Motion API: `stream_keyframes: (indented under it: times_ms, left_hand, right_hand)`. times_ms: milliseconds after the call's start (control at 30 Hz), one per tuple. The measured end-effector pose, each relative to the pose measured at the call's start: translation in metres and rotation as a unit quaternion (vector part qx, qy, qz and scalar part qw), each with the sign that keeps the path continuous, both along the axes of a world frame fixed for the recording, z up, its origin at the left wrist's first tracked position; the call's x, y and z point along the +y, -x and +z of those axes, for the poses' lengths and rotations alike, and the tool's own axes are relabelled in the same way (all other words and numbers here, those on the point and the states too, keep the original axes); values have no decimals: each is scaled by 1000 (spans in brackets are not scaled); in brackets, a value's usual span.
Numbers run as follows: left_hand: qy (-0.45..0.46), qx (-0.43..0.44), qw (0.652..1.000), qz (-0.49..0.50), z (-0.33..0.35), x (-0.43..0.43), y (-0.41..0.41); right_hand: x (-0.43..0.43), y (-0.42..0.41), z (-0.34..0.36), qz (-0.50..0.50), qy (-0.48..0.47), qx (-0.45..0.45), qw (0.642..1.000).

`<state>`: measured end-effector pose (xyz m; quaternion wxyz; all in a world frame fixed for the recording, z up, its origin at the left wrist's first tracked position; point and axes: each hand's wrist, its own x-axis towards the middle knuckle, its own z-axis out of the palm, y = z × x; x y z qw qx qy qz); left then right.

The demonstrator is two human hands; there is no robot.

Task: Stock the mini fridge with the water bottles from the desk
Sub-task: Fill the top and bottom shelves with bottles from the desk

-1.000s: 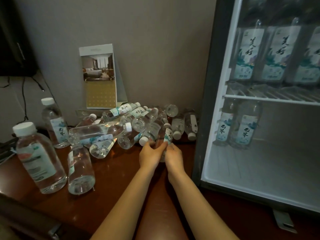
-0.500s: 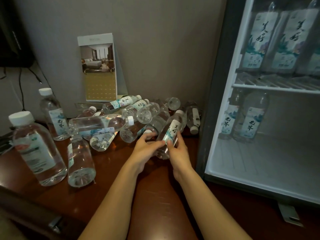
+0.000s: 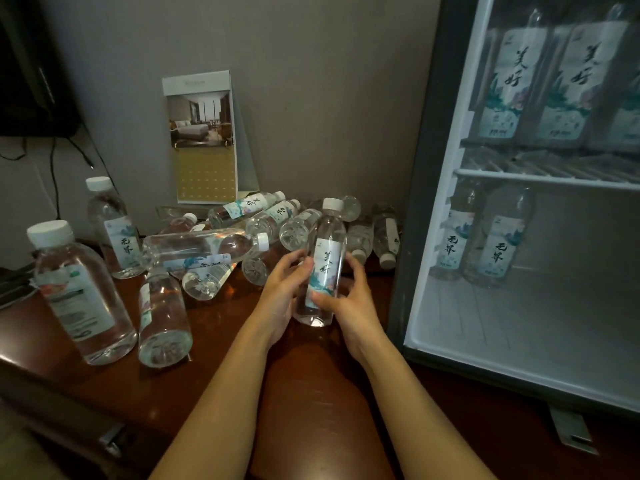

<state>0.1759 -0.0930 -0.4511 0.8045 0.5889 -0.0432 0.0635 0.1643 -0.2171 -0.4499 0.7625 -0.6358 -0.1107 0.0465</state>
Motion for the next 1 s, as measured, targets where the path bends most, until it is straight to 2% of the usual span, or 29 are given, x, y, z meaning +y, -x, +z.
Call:
stream_keyframes:
  times_ms: [367, 633, 800, 1000]
  left_hand:
    - [-68, -42, 996, 43, 10, 18, 35]
    - [-133, -55, 989, 41, 47, 38, 88]
    - [-153, -76, 985, 13, 66, 23, 111]
    - [-147, -98, 984, -33, 70, -16, 119]
  right_hand:
    - [9, 21, 8, 102, 150, -84, 980]
    - [12, 64, 32, 138, 142, -94, 976]
    - [-9, 89, 48, 126, 146, -113, 975]
    - [-55, 110, 56, 68, 187, -144, 969]
